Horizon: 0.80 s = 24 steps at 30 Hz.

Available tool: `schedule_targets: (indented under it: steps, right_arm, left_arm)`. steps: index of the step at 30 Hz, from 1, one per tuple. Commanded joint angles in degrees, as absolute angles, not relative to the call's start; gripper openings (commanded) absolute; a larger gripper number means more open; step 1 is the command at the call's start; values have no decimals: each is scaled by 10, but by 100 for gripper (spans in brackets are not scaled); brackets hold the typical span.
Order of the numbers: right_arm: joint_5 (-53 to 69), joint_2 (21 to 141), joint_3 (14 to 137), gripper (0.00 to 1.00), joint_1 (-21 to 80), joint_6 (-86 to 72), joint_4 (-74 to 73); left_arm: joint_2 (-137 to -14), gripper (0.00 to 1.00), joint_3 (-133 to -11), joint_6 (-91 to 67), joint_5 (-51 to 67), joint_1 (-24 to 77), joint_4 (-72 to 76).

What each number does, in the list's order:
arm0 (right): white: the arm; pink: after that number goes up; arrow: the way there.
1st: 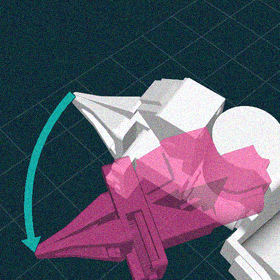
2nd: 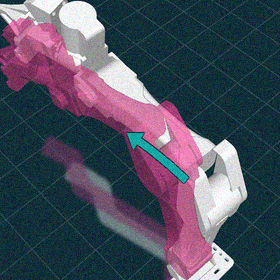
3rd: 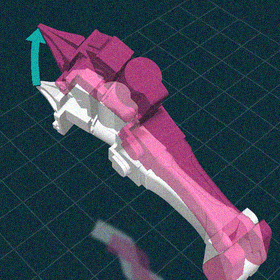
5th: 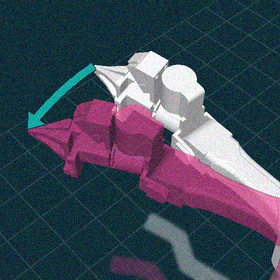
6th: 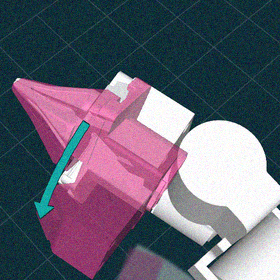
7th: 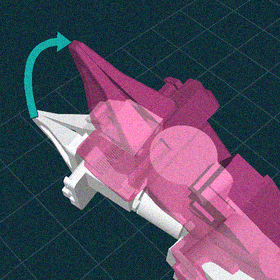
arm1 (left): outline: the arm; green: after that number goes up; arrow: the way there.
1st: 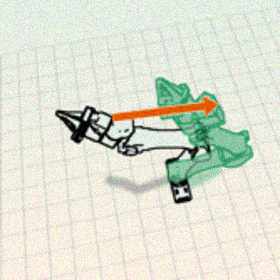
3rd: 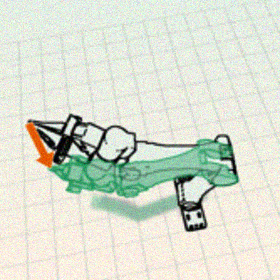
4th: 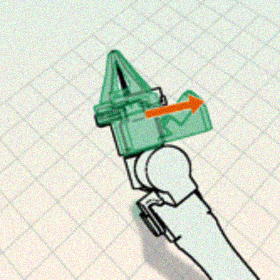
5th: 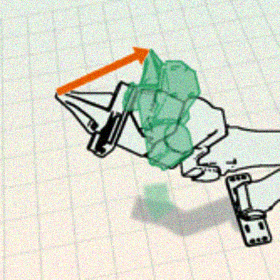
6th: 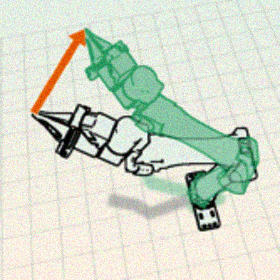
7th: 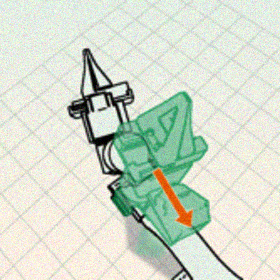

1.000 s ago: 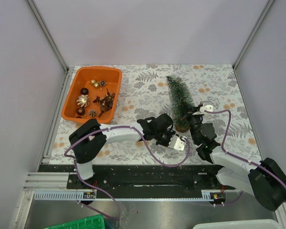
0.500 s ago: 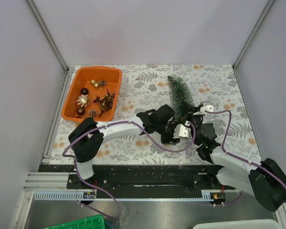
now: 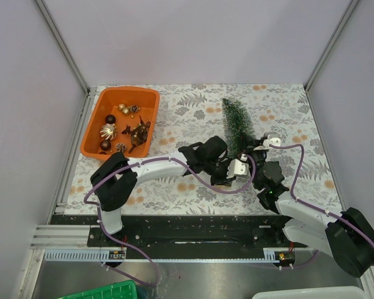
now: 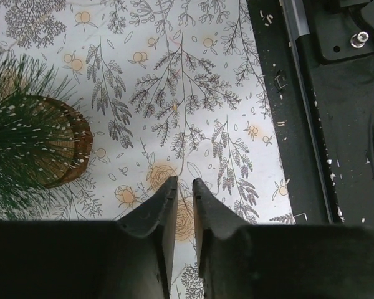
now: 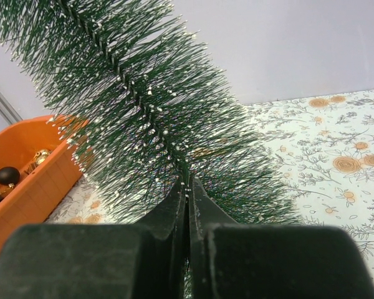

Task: Decorate the small christmas tree

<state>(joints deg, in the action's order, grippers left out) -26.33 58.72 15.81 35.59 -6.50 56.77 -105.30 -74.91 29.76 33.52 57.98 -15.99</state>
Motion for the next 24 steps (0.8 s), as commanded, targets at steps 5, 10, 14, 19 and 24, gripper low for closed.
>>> schedule_targets:
  steps: [5, 10, 14, 19, 24]
  right_arm:
    - [-273, 587, 156, 0, 364, -73, 567]
    - [-284, 582, 158, 0, 363, -71, 557]
    - [-287, 575, 164, 0, 363, -69, 541]
    - [-290, 554, 163, 0, 364, -71, 509]
    - [-292, 532, 163, 0, 364, -66, 484]
  left_arm:
    - [-968, 0, -692, 296, 275, 577, -155]
    - [-870, 0, -651, 280, 236, 586, -194]
    - [-808, 0, -641, 272, 193, 589, -199]
    - [-745, 0, -643, 308, 142, 586, -240]
    - [-655, 0, -599, 338, 94, 581, -257]
